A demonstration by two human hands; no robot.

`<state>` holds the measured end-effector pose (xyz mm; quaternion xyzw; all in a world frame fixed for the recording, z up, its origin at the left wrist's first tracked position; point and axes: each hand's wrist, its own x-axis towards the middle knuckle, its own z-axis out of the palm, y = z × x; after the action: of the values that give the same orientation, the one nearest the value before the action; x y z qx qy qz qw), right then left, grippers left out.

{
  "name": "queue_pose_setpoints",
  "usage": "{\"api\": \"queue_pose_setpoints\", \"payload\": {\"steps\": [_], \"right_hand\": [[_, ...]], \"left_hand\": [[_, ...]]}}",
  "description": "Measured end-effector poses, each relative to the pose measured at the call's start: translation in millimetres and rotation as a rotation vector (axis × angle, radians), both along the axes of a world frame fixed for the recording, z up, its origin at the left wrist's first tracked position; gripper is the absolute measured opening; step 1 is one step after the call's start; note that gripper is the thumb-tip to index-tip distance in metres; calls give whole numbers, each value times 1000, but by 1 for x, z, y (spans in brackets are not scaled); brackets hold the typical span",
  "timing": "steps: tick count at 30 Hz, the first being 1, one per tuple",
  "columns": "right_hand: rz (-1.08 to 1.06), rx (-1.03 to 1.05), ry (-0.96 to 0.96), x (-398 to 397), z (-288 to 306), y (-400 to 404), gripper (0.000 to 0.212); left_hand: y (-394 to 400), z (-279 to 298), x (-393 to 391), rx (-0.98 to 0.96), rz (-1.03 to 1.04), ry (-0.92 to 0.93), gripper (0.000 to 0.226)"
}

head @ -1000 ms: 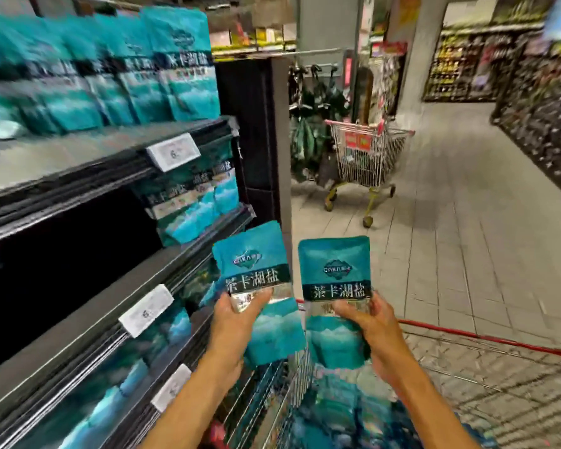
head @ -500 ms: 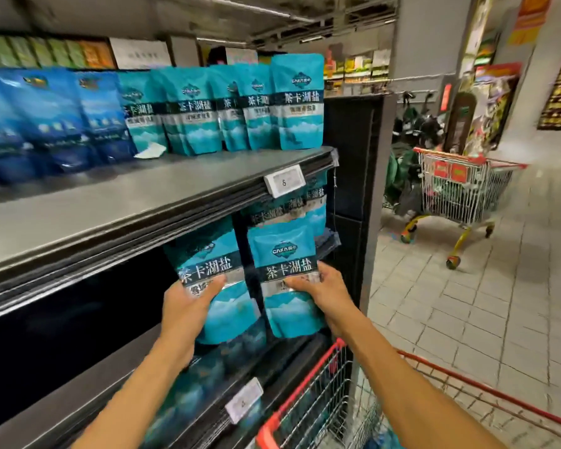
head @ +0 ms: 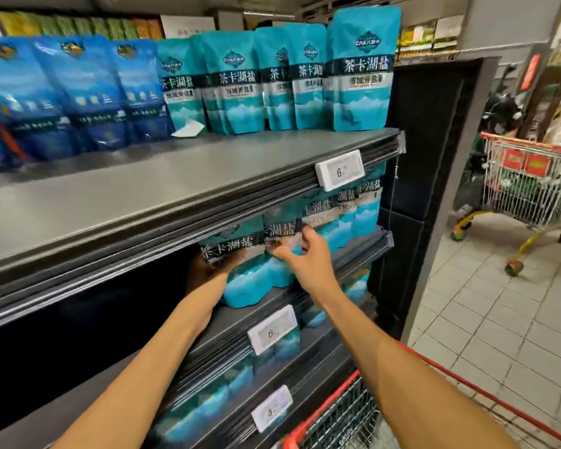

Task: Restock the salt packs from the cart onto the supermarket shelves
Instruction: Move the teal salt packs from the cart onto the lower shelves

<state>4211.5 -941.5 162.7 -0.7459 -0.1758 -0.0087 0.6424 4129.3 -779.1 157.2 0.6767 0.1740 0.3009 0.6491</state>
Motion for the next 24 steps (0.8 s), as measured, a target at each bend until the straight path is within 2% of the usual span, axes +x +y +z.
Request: {"api": "queue_pose_setpoints", "payload": {"steps": [3,6,9,12,14,17,21,24], "right_hand": [[-73,-126,-219,-2,-16,-11,43],[-123,-291,-346,-1,-27,-18,43],[-153,-265,-322,4,-27,-19,46],[-187,-175,-229,10,-25,-18,46],[-191,-171,-222,13,-26,-18,45],[-193,-166,-238,12,-28,-20,46],[-189,-104,-246,6,-34,-24,53],[-203,-92,-272,1,-36,-29,42]], "left_hand": [[7,-1,2,38,-73,24,25],[7,2,6,49,-135,28,29],[0,2,12,55,-121,-15,39],[-7,-1,22,34,-82,-27,34],[-10,-4,24,10,-63,10,31],[-12,-8,25,25,-29,86,39],[-17,-6,11,7,-131,43,44],[-21,0,-2,-39,-180,88,53]]}}
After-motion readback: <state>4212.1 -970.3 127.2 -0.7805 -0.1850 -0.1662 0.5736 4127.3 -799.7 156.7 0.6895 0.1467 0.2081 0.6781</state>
